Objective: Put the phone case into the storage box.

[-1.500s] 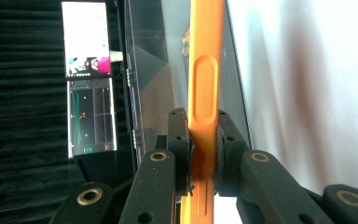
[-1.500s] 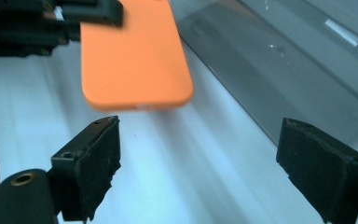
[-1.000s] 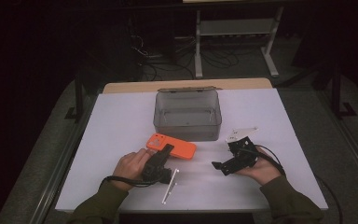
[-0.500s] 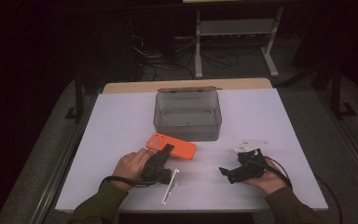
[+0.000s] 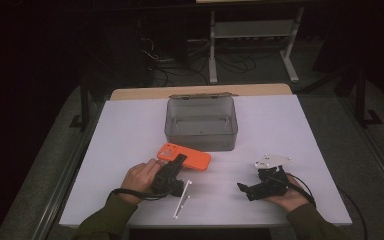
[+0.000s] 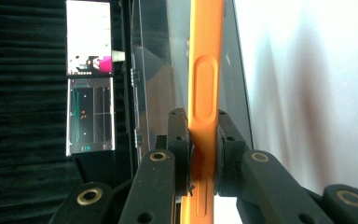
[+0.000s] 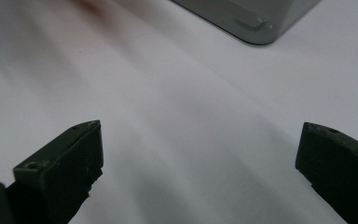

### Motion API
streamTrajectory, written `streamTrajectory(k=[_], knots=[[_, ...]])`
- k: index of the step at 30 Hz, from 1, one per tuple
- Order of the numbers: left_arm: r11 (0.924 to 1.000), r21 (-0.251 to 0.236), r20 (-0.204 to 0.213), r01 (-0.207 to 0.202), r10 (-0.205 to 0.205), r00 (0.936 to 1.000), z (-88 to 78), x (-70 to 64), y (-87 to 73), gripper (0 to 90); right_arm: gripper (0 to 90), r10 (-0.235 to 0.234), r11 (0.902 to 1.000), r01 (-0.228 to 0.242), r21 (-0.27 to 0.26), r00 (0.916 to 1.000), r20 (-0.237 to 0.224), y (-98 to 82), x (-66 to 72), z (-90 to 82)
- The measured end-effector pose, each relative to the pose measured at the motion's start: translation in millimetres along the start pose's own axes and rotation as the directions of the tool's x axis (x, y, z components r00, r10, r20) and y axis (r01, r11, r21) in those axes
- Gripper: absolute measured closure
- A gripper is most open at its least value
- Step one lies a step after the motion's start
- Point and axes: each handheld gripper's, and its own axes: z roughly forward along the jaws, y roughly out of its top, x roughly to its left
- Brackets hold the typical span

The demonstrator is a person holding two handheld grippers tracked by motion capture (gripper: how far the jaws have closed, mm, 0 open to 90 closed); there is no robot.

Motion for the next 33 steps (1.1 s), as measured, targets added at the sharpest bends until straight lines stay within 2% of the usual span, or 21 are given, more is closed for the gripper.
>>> streamTrajectory(k=[10,13,21,25,33], knots=[[0.9986,-0.009,0.01,0.053,-0.053,0.9986,-0.7,4.3,-1.7,79.6,0.3,0.0,1.0,0.0,0.006,0.9999,-0.012,0.2,-0.2,1.2],[0.9964,-0.02,0.014,0.083,-0.083,0.9965,-0.3,5.5,-2.4,79.6,0.3,-0.003,1.0,0.004,0.006,0.9999,-0.013,0.1,-0.2,1.5],[0.9916,-0.026,0.029,0.127,-0.126,0.9916,-0.4,8.9,-4.1,79.6,0.3,-0.007,0.9999,0.007,0.011,0.9998,-0.016,0.1,-1.1,1.9],[0.9889,-0.029,0.036,0.145,-0.144,0.9889,-0.4,10.6,-4.6,79.6,0.3,-0.009,0.9999,0.009,0.01,0.9998,-0.018,0.1,-1.1,1.7],[0.9792,-0.031,0.062,0.2,-0.198,0.9782,0.0,13.8,-7.4,79.6,0.3,-0.01,0.9998,0.01,0.017,0.9996,-0.025,0.3,-1.5,2.0]])
